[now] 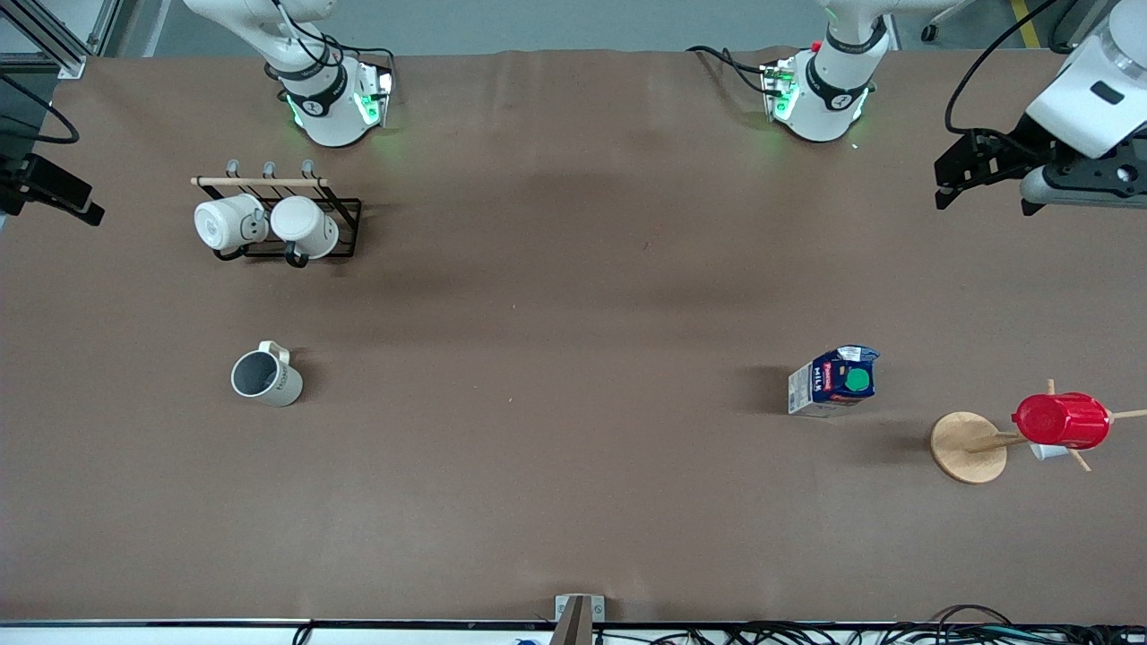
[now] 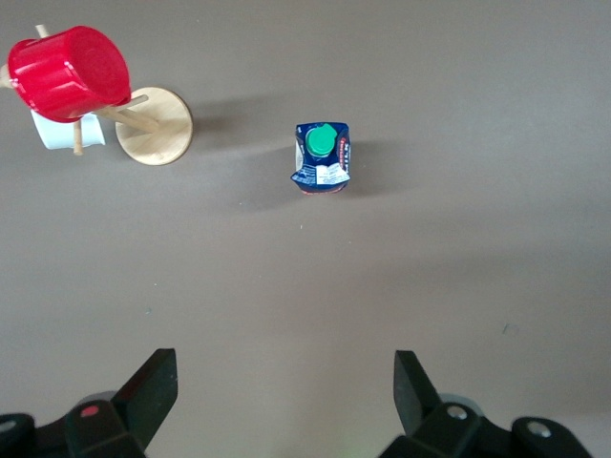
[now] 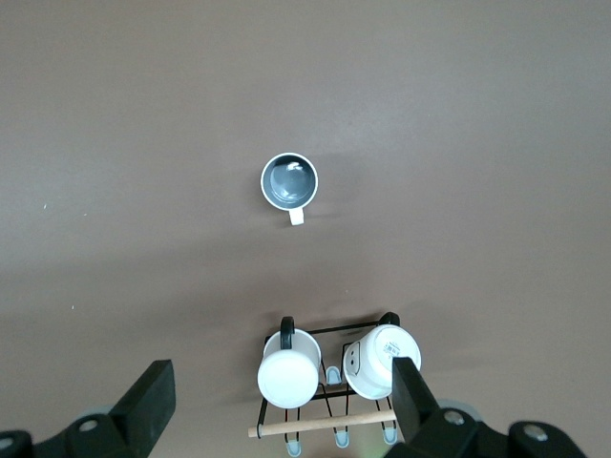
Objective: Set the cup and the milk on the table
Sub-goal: 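Reach the right gripper to the mug while the left gripper reaches the milk, then grasp the white mug with the right gripper while the left grasps the milk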
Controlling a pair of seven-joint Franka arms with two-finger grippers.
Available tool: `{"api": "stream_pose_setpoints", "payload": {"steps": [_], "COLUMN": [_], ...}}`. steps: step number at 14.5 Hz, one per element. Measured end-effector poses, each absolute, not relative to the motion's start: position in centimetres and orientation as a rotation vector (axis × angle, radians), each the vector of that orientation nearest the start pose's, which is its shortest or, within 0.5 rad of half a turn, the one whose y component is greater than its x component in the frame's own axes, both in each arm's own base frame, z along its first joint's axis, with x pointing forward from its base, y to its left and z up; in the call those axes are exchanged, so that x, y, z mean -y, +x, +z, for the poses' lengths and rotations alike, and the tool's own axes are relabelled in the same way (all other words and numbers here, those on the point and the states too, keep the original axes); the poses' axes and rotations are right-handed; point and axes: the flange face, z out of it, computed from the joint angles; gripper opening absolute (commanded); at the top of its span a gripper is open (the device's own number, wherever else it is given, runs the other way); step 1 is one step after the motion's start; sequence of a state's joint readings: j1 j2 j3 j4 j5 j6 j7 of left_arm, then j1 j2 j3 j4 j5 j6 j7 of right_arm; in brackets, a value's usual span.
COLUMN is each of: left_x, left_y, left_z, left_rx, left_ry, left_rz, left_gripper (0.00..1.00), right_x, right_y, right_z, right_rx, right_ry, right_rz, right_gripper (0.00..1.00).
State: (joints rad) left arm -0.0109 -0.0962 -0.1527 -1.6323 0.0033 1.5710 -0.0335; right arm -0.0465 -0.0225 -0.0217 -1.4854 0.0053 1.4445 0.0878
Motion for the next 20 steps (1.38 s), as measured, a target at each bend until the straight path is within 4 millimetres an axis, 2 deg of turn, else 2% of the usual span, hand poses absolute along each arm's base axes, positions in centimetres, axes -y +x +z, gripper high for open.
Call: {"api": "stream_pose_setpoints", "payload": {"steps": [6, 8, 10, 12, 13, 16, 18, 20], "left_x": [8.5, 8.7, 9.0, 9.2, 9.3, 9.5, 9.6, 9.5], "left_y": [53.1, 55.1, 57.8, 60.2, 61.1, 62.5, 62.3, 62.2], "left_z": [63.6, 61.1, 57.4, 53.2, 51.2, 44.8, 40.9, 38.3], "left_rx": [-0.195, -0.202, -0.208, -0.21, -0.21, -0.213, -0.213, -0.212], "left_ry": [-3.105, -3.111, -3.122, -3.132, -3.137, -3.15, -3.154, -3.158], "left_rz": [-0.031, -0.006, 0.011, 0.035, 0.025, -0.029, -0.028, -0.024], "left_gripper": [1.0, 1.0, 1.0, 1.0, 1.0, 1.0, 1.0, 1.0], "right_x": [3.6, 3.6, 3.5, 3.7, 4.0, 6.6, 8.6, 9.5], "right_y": [53.8, 53.9, 54.5, 56.5, 57.8, 61.1, 61.5, 61.3], "right_z": [67.0, 66.8, 65.5, 62.3, 59.9, 50.4, 44.1, 39.1], "right_rx": [-0.188, -0.184, -0.173, -0.139, -0.111, -0.035, -0.016, -0.016], "right_ry": [-3.13, -3.13, -3.124, -3.117, -3.113, -3.107, -3.109, -3.111], "right_rz": [-0.045, -0.04, 0.0, 0.048, 0.056, 0.051, 0.038, 0.034], "right_gripper": [1.0, 1.0, 1.0, 1.0, 1.0, 1.0, 1.0, 1.0]}}
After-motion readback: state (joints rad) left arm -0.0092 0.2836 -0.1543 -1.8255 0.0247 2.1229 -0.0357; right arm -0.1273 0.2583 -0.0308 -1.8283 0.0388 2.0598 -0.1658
